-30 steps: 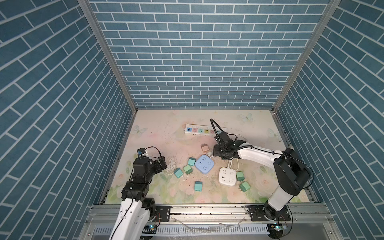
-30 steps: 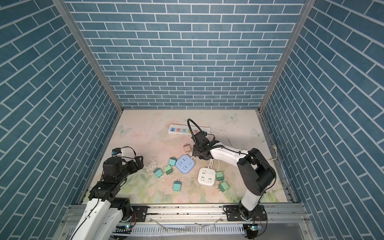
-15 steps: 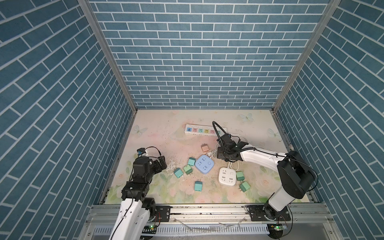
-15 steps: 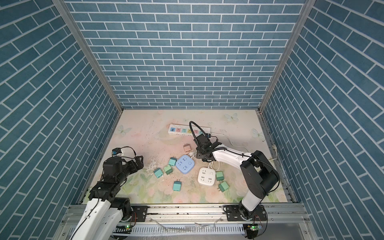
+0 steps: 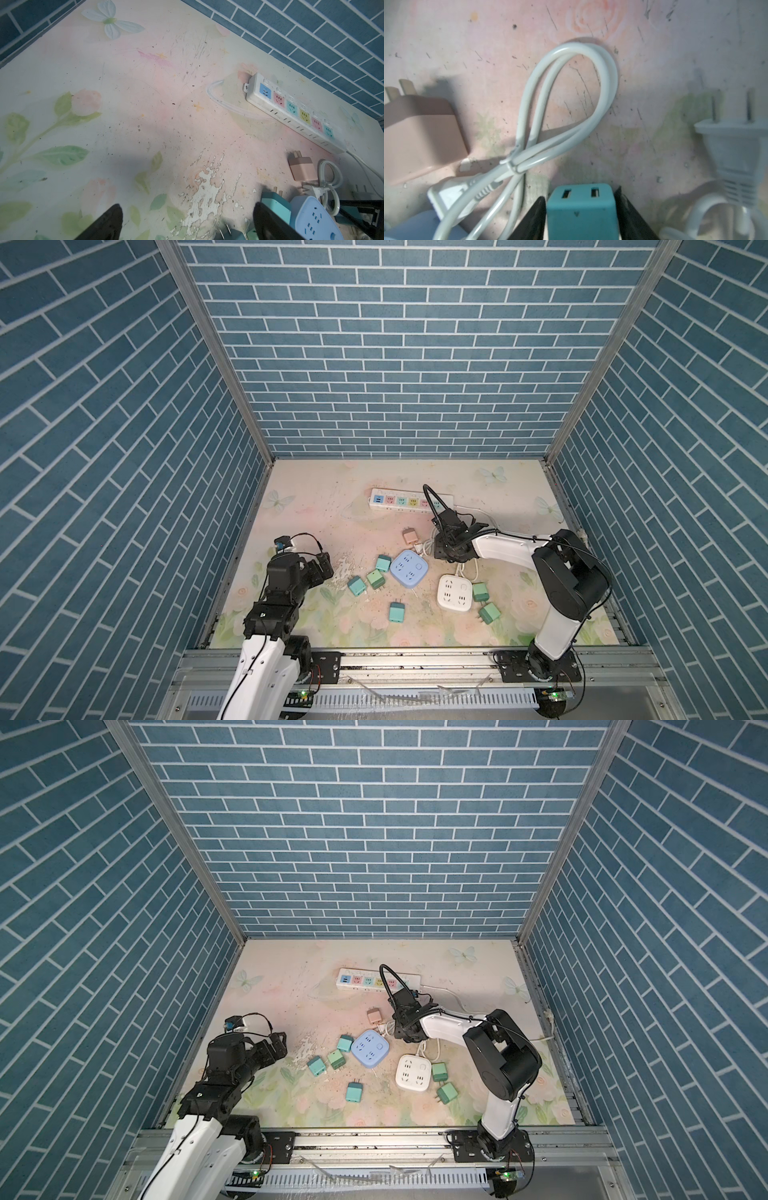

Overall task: Insert plugs into power strip
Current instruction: Pick up the plug from the center of the table.

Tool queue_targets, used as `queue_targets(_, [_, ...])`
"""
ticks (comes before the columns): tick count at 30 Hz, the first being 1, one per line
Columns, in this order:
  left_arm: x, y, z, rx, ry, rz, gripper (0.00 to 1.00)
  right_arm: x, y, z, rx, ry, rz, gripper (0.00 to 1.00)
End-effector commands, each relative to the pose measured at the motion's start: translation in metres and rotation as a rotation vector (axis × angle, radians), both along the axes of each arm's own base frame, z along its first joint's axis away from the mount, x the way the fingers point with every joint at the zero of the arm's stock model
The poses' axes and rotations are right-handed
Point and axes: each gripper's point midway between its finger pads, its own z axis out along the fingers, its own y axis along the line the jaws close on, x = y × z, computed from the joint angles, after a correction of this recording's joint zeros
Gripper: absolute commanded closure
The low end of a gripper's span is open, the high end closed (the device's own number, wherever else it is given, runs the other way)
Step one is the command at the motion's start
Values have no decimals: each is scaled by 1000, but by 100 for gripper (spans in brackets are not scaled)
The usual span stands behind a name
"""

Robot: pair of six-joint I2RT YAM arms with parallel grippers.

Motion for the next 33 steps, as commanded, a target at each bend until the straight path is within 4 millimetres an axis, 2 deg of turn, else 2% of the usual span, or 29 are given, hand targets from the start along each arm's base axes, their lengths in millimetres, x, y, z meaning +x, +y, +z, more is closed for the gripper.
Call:
queue_targets(1, [0, 2, 4, 7, -4, 8, 0, -11, -7, -21, -44, 68, 9, 48])
queue_targets(7, [0, 8, -1, 16, 24, 47, 0, -12, -13, -23, -82, 74, 9, 59])
queue_targets(12, [2, 9, -4, 19, 48, 53, 0, -17, -15, -19, -82, 65, 28, 51])
queue_targets(28, [3, 8, -5, 17, 52, 49, 0, -28, -14, -22, -90, 85, 56, 51])
queue_targets(30, [3, 8, -4, 17, 52, 49, 0, -28, -14, -24, -93, 86, 57, 56])
queue_targets(33, [3, 8, -5, 18, 54, 51, 0, -28, -14, -25, -101, 92, 57, 69])
